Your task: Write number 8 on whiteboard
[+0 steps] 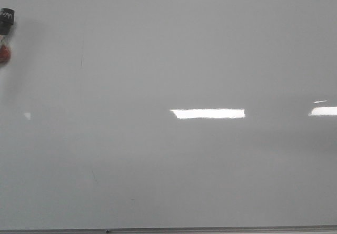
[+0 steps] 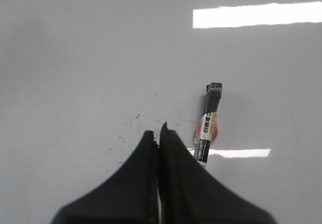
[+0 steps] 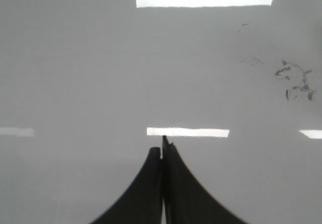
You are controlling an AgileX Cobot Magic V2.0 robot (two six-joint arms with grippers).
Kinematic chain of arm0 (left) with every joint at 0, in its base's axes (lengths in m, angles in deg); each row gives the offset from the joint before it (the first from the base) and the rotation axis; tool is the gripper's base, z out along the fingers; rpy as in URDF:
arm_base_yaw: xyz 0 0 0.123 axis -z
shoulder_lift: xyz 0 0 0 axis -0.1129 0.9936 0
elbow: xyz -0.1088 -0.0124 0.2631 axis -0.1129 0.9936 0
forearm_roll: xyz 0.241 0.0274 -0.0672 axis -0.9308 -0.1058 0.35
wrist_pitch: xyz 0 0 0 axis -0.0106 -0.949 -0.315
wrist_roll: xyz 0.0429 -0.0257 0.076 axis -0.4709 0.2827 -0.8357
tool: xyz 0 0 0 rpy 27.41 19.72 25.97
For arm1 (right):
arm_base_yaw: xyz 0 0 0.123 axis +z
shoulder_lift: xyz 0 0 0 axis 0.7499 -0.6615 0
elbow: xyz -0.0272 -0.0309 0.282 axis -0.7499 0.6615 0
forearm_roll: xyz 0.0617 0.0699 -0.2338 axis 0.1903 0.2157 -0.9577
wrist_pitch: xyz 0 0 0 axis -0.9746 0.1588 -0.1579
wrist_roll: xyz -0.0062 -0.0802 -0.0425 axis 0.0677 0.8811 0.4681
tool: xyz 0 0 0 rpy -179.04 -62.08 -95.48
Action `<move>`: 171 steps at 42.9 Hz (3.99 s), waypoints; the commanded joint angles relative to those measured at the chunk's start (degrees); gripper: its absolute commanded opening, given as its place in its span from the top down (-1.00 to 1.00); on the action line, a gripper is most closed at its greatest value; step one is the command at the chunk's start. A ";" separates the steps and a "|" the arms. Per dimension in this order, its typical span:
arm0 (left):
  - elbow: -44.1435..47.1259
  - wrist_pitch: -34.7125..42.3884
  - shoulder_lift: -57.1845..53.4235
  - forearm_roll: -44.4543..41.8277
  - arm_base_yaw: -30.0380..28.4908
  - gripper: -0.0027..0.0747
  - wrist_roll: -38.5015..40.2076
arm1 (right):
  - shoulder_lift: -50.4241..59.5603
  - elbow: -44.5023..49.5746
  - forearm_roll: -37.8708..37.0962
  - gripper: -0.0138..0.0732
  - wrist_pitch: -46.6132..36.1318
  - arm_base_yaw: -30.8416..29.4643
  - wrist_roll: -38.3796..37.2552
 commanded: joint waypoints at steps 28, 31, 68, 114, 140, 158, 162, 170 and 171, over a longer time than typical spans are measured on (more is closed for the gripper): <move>-40.15 -27.75 16.53 0.46 0.47 0.99 -0.07 | -15.32 -38.00 -0.43 0.84 27.88 0.02 0.01; -40.79 -28.84 18.15 0.46 0.47 0.98 -0.07 | -18.17 -39.69 -0.43 0.84 30.83 0.02 0.01; -40.79 -35.44 29.44 1.48 0.47 0.36 -0.07 | -34.85 -39.89 -0.43 0.27 35.12 0.02 0.95; -47.27 -27.13 67.88 8.09 2.94 -0.48 -11.20 | -34.85 -39.89 -0.43 -0.63 35.49 0.02 0.95; -47.27 -8.87 81.40 2.69 6.22 -0.17 -11.20 | -34.85 -39.89 -0.43 -0.63 35.79 0.02 0.95; -47.27 -7.61 82.92 2.69 6.22 0.54 -11.20 | -34.85 -39.89 -0.43 -0.63 35.69 0.02 0.95; -47.27 -8.09 82.82 2.69 6.22 0.66 -11.20 | -34.85 -39.89 -0.43 -0.63 35.69 0.02 0.95; -47.79 -12.35 79.94 2.69 6.22 0.85 -11.20 | -34.85 -40.51 -0.43 -0.63 35.32 0.02 0.95; -48.19 -13.50 79.34 2.69 6.22 0.88 -11.20 | -34.85 -40.71 -0.43 -0.63 35.38 0.02 0.95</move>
